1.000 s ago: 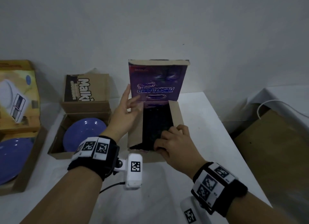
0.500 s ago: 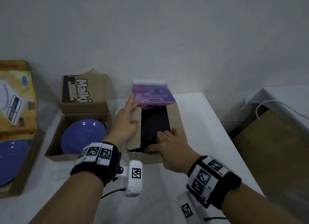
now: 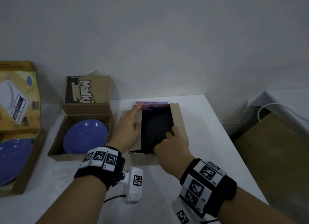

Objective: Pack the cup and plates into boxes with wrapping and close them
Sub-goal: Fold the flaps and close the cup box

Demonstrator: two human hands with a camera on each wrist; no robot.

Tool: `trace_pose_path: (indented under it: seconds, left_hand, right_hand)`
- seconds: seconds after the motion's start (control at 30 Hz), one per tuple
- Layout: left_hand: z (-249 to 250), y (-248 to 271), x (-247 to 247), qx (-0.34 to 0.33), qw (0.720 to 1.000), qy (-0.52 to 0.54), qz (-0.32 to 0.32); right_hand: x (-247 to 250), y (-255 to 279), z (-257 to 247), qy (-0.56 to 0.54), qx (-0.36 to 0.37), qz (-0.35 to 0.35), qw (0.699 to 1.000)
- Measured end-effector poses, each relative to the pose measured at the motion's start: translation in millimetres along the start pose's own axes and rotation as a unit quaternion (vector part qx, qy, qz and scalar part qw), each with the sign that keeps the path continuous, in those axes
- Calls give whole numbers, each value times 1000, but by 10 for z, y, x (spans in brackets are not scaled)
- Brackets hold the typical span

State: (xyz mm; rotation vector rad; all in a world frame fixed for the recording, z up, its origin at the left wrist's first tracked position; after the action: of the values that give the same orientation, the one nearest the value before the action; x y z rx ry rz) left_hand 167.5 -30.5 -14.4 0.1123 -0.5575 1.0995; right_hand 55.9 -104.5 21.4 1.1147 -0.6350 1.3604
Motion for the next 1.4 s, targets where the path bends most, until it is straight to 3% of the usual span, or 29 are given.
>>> trace_pose_path:
  seconds: [0.3, 0.6, 0.97, 1.27, 1.4]
  left_hand:
    - [48, 12, -8, -22, 999, -16, 30]
    - [43, 19, -8, -40, 998, -6, 43]
    - [92, 26, -14, -68, 996, -26, 50]
    - [135, 61, 7, -67, 996, -23, 60]
    - [132, 60, 3, -69, 996, -16, 62]
  right_hand:
    - [-169, 25, 139, -129, -84, 28, 988]
    - [-225, 48, 102, -177, -49, 52, 982]
    - [-390, -113, -19, -93, -2, -124, 988]
    - [-316, -59, 8, -99, -23, 2, 995]
    - [-308, -21, -3, -103, -23, 17, 994]
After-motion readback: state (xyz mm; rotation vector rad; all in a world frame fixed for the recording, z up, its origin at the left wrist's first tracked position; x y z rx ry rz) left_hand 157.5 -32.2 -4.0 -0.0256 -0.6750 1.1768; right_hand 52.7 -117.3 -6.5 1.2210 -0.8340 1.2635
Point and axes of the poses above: each hand's wrist, its own y-axis away from the middle knuckle, its own x-axis out of the back of the hand, z = x × y, the point moved 8 cm from there along -y, towards the middle knuckle, and after that the axes turned 9 degrees about y, right-handed, at the moved point
